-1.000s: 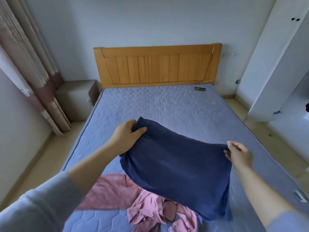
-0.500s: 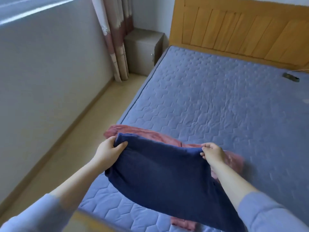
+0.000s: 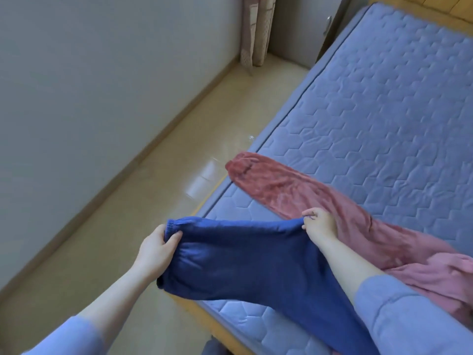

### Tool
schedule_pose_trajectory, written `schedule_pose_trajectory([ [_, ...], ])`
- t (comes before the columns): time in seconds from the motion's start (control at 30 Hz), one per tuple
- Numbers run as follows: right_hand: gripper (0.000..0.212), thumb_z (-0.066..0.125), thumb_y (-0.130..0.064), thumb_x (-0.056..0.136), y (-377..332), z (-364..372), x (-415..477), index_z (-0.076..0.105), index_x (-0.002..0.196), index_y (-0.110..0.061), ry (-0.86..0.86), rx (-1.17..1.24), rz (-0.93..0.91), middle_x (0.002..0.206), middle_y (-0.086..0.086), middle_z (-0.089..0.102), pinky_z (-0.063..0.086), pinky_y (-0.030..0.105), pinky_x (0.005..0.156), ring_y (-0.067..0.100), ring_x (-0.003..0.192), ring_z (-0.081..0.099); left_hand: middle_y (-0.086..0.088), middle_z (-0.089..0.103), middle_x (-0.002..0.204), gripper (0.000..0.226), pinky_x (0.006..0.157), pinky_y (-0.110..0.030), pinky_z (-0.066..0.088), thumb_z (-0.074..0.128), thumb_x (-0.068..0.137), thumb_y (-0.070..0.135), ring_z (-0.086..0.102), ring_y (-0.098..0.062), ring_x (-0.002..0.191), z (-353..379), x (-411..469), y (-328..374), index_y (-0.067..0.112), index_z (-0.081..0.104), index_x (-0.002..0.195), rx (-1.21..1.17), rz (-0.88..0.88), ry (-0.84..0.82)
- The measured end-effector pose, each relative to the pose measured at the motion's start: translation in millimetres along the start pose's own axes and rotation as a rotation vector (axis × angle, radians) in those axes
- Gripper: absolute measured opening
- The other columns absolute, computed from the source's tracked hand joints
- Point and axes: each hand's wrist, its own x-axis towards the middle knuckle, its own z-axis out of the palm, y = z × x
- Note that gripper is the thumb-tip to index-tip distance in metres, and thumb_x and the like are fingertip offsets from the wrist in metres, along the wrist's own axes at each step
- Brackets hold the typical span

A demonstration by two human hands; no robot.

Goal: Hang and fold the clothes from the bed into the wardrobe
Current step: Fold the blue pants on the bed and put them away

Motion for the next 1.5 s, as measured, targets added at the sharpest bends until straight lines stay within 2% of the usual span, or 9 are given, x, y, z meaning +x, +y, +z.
schedule_pose_trajectory([
  [0.33,0.024,0.051,-0.007,0.087,22.0,64.1,55.6,0.065,0.099,-0.022,-0.024,-0.061,0.033,0.103,0.006,0.07,0.049,0.033,0.085,0.024,0.097,0.065,0.002,0.063,0.096,0.018,0.076,-0.033,0.04,0.048,0.096,0.034,0.057,-0.022,0.091,51.0,93.2,-53.8,0.02,0.055,0.105,0.041,-0.041,0.05],
  [0.47,0.026,0.051,-0.005,0.087,30.3,80.6,78.3,0.064,0.103,-0.021,-0.031,-0.051,0.009,0.11,0.006,0.068,0.048,0.033,0.09,0.023,0.101,0.065,-0.004,0.061,0.09,0.02,0.072,-0.035,0.039,0.047,0.097,0.036,0.055,-0.029,0.086,63.4,129.2,-62.6,0.017,0.049,0.09,0.104,-0.037,0.085],
  [0.73,0.059,0.054,-0.009,0.089,39.4,118.7,96.3,0.038,0.146,-0.017,-0.001,-0.111,0.056,0.14,0.012,0.051,0.038,0.032,0.098,0.027,0.125,0.05,0.006,0.062,0.084,0.019,0.064,-0.029,0.038,0.063,0.089,0.035,0.059,-0.021,0.083,90.2,182.4,-78.7,0.02,0.051,0.093,0.017,-0.071,0.054],
  [0.87,0.044,0.049,-0.004,0.089,45.1,147.2,58.8,0.051,0.131,-0.017,0.015,0.043,0.031,0.125,0.003,0.059,0.042,0.028,0.082,0.017,0.097,0.057,0.0,0.066,0.102,0.044,0.076,-0.029,0.045,0.077,0.079,0.025,0.063,-0.021,0.094,97.5,186.8,-93.0,0.018,0.053,0.116,-0.008,-0.111,-0.064],
  [1.07,0.021,0.052,0.0,0.091,60.5,193.7,-3.5,0.061,0.1,-0.017,-0.039,0.303,0.208,0.101,0.008,0.069,0.052,0.048,0.093,0.026,0.093,0.067,-0.001,0.06,0.107,0.048,0.077,-0.03,0.041,0.073,0.081,0.031,0.057,-0.024,0.098,98.6,192.3,-112.6,0.014,0.051,0.12,0.198,-0.102,-0.14],
  [1.13,0.022,0.051,0.001,0.091,63.5,208.6,-18.4,0.061,0.104,-0.015,-0.065,0.365,0.255,0.104,0.009,0.068,0.052,0.043,0.093,0.022,0.093,0.066,-0.004,0.061,0.102,0.038,0.073,-0.032,0.04,0.072,0.082,0.031,0.055,-0.025,0.091,98.3,192.2,-119.1,0.012,0.051,0.109,0.254,-0.112,-0.155],
  [1.23,0.033,0.05,0.001,0.09,61.8,223.0,-28.3,0.06,0.116,-0.016,-0.1,0.367,0.272,0.118,0.004,0.065,0.045,0.015,0.082,0.003,0.091,0.061,-0.004,0.06,0.091,0.026,0.066,-0.033,0.037,0.069,0.084,0.026,0.055,-0.026,0.085,96.2,190.4,-123.1,0.015,0.049,0.096,0.265,-0.069,-0.123],
  [1.37,0.053,0.05,-0.008,0.092,59.2,230.4,-25.5,0.043,0.143,-0.019,-0.226,0.379,0.369,0.142,-0.001,0.047,0.037,0.025,0.098,0.011,0.119,0.049,0.014,0.057,0.081,0.028,0.056,-0.023,0.033,0.066,0.086,0.022,0.052,-0.003,0.071,91.3,180.9,-117.9,0.033,0.041,0.082,0.198,0.094,-0.067],
  [1.5,0.058,0.05,-0.011,0.096,62.0,225.3,-16.6,0.031,0.149,-0.022,-0.362,0.491,0.484,0.153,-0.002,0.035,0.034,0.041,0.113,0.015,0.136,0.039,0.024,0.061,0.083,0.026,0.059,-0.015,0.036,0.063,0.089,0.025,0.055,0.012,0.08,92.3,161.7,-100.1,0.045,0.045,0.089,0.092,0.187,-0.055],
])
